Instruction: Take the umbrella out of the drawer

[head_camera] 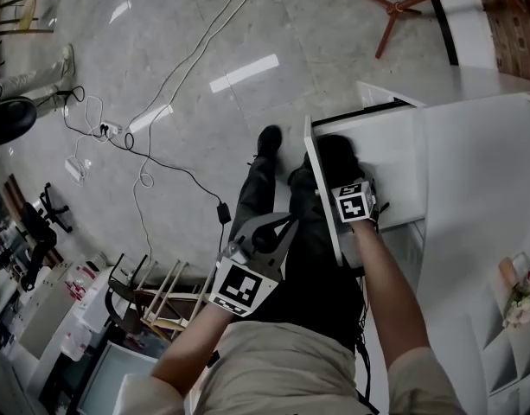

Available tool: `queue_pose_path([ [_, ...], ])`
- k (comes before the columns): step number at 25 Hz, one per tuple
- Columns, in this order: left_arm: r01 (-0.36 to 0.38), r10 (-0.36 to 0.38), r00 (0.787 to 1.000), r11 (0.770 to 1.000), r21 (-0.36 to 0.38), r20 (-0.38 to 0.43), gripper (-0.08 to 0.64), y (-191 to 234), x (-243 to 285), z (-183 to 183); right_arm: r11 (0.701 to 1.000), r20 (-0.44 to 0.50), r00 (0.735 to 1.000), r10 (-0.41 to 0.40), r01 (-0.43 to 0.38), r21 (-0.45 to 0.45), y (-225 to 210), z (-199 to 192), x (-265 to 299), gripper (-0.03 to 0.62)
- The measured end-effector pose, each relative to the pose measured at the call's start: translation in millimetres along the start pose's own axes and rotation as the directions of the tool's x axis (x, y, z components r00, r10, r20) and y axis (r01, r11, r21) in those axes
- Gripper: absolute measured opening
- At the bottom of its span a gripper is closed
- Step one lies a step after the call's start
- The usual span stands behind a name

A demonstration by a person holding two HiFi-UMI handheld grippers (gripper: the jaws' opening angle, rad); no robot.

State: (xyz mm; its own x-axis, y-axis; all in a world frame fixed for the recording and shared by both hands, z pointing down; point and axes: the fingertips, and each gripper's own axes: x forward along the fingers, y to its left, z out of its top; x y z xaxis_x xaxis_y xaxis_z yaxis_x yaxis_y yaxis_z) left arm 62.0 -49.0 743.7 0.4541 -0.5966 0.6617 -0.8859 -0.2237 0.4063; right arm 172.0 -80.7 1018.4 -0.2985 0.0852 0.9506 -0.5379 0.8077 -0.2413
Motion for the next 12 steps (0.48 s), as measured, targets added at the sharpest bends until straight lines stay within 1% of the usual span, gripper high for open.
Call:
queue_pose_path([
  [3, -0.013, 0.013, 1.0, 1.0, -0.008, 0.001, 0.029, 3.7, 0.5, -1.5, 1.0, 0.03, 1.0, -0.002, 0.002, -0.007, 2.9, -1.7, 0.8, 0.298],
  [5, -0.022, 0.022, 1.0, 1.0, -0.016, 0.001, 0.029, 4.2, -2.3, 0.2, 1.0, 0.03, 1.0, 0.006, -0.006, -0.007, 6.7, -4.4, -2.8, 0.287],
  [8, -0.014, 0.013, 1.0, 1.0, 0.004, 0.017, 0.029, 1.8, -5.1, 7.8, 0.999, 0.031, 0.999, 0.027, -0.026, -0.02, 9.8, -5.3, -10.1, 0.276],
  [12, -0.008, 0.007, 0.999, 1.0, 0.016, 0.036, 0.029, 4.1, -8.8, 16.7, 1.0, 0.053, 0.998, 0.025, -0.024, -0.013, 5.4, -1.3, -27.9, 0.273],
])
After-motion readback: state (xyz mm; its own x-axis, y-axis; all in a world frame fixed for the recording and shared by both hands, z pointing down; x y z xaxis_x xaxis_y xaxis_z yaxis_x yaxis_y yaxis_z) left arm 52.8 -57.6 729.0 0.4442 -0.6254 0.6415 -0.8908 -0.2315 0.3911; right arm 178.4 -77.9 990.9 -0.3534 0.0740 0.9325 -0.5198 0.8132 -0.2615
